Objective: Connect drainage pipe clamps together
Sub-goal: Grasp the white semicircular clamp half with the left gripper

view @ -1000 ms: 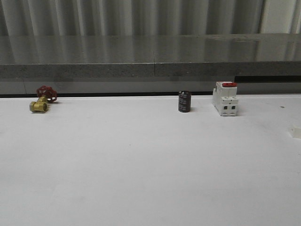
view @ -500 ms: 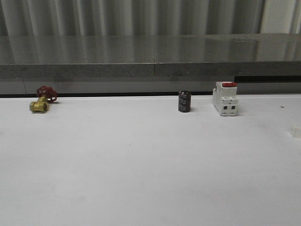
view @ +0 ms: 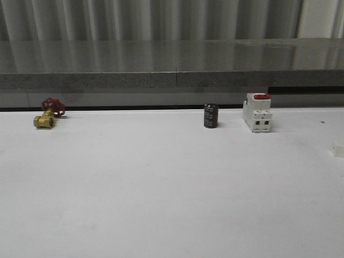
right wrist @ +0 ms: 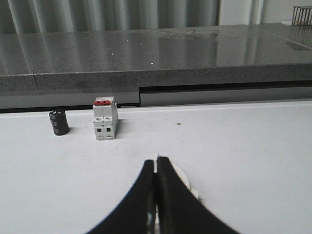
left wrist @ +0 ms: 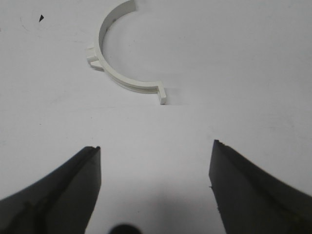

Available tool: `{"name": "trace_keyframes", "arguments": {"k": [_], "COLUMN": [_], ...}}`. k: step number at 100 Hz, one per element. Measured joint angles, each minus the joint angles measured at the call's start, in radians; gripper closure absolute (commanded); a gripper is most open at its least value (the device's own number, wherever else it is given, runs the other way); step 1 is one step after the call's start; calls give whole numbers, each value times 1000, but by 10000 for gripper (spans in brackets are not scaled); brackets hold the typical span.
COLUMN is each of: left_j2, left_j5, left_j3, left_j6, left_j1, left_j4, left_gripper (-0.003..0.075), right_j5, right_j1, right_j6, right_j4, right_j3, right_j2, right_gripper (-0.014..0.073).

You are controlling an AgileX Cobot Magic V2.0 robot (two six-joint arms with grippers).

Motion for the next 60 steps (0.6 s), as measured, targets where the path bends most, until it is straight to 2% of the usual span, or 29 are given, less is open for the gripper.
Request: {"name": "trace_keyframes", "arguments": {"k": [17, 33, 60], "left_j2": [207, 408, 729], "left_j5": [5, 65, 165], "left_j3": [-126, -253, -458], "left_j6": [-34, -36, -41], "left_j1": [79, 153, 168], "left_j4": [0, 0, 0], "left_gripper": [245, 246, 248], "right_j5": [0, 0, 0], "right_j1": [0, 0, 0], "right_j6": [0, 0, 0], "right_j4": [0, 0, 0], "right_j3": [0, 0, 0], "right_j2": [0, 0, 0], "right_gripper": [660, 660, 660]}}
